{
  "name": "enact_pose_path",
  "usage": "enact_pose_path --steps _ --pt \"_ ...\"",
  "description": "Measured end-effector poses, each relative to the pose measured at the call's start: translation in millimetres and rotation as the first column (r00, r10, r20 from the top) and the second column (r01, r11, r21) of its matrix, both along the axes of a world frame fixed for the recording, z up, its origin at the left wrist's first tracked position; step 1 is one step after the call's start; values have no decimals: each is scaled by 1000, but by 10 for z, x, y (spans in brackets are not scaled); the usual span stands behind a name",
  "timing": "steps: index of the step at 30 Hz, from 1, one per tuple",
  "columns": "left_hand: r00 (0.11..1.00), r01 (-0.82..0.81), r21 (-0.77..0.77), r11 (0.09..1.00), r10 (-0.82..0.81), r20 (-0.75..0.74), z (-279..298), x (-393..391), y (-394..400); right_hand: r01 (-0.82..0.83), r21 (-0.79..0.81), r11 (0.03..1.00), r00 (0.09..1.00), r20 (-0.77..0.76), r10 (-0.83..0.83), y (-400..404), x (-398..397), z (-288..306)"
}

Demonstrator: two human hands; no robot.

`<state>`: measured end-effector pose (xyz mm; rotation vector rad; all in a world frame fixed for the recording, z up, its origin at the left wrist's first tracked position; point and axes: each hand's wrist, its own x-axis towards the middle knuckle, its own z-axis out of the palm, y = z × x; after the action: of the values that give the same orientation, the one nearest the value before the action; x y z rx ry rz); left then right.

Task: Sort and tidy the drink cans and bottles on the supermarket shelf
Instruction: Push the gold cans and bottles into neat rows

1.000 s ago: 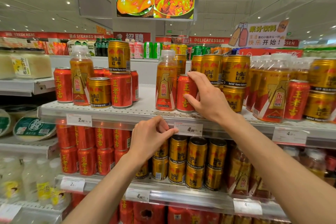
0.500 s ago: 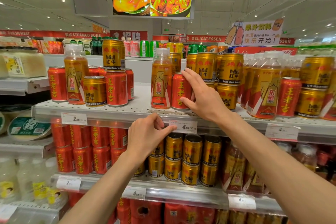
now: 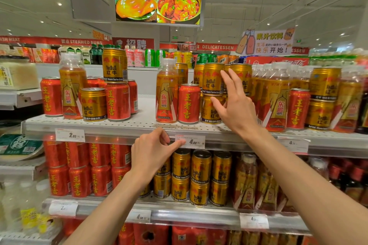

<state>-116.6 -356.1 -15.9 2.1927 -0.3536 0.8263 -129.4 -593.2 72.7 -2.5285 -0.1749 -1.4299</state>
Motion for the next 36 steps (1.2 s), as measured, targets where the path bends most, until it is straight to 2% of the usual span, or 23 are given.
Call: enact_pose_path --steps 3,7,14,19,24,27,32,36 --pt "1000 2 3 1000 -2 9 -2 4 0 49 -26 998 999 11 -49 91 92 56" --pt "1000 13 1 1000 -13 16 -9 8 9 85 23 996 996 -10 -85 123 183 158" --pt "1000 8 -1 1000 -8 10 -6 23 7 28 102 994 998 -57 -22 131 157 187" --pt "1000 11 -2 1000 -11 19 -19 39 13 8 90 996 998 -69 -2 107 179 174" --pt "999 22 -3 1000 -22 34 -30 44 18 -94 28 995 994 60 92 68 81 62" --pt "999 23 -2 1000 -23 42 -38 42 17 -70 60 996 988 142 61 52 -39 -139" --pt "999 18 3 1000 -18 45 -43 52 12 111 140 984 993 -61 -104 62 -82 -434" --pt "999 22 1 1000 -22 46 -42 34 12 179 160 971 981 -109 -163 127 -32 -435"
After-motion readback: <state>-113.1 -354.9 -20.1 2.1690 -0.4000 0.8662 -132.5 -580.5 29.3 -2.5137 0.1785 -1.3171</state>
